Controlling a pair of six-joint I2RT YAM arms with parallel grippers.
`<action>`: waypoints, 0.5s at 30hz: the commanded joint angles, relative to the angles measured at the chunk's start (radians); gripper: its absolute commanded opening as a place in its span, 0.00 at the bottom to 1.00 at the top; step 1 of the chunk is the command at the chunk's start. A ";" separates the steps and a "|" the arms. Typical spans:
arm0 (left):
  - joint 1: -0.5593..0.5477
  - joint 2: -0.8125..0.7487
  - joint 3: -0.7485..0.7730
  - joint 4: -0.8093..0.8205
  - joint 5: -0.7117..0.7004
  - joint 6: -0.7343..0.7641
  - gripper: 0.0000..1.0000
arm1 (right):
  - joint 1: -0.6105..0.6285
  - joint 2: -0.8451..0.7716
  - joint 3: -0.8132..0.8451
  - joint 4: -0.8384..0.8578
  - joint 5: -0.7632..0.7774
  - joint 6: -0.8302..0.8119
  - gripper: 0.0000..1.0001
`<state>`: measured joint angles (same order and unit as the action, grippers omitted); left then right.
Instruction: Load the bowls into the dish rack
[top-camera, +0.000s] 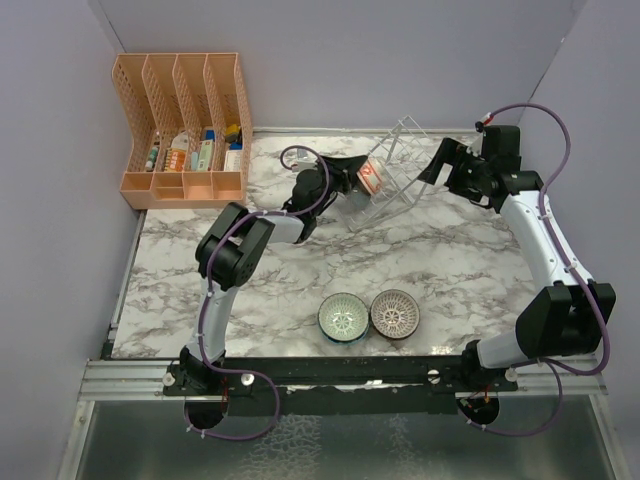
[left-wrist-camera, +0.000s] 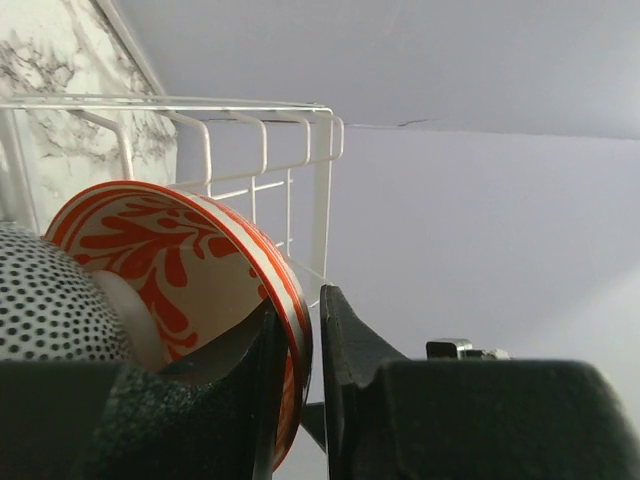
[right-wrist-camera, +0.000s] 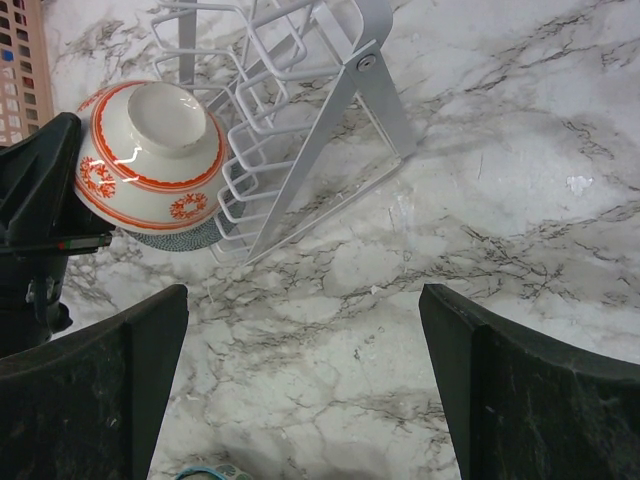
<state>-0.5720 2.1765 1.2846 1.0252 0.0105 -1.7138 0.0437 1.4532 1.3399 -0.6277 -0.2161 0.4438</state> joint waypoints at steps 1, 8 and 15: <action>0.006 -0.066 0.031 -0.062 0.013 0.021 0.23 | -0.007 0.011 0.003 0.033 -0.030 -0.013 0.99; 0.011 -0.089 0.040 -0.129 0.020 0.025 0.27 | -0.007 0.013 -0.004 0.042 -0.039 -0.010 1.00; 0.015 -0.125 0.065 -0.273 0.036 0.048 0.37 | -0.007 0.010 -0.002 0.045 -0.043 -0.008 1.00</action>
<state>-0.5640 2.1330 1.3014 0.8276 0.0216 -1.6920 0.0437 1.4609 1.3396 -0.6186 -0.2325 0.4408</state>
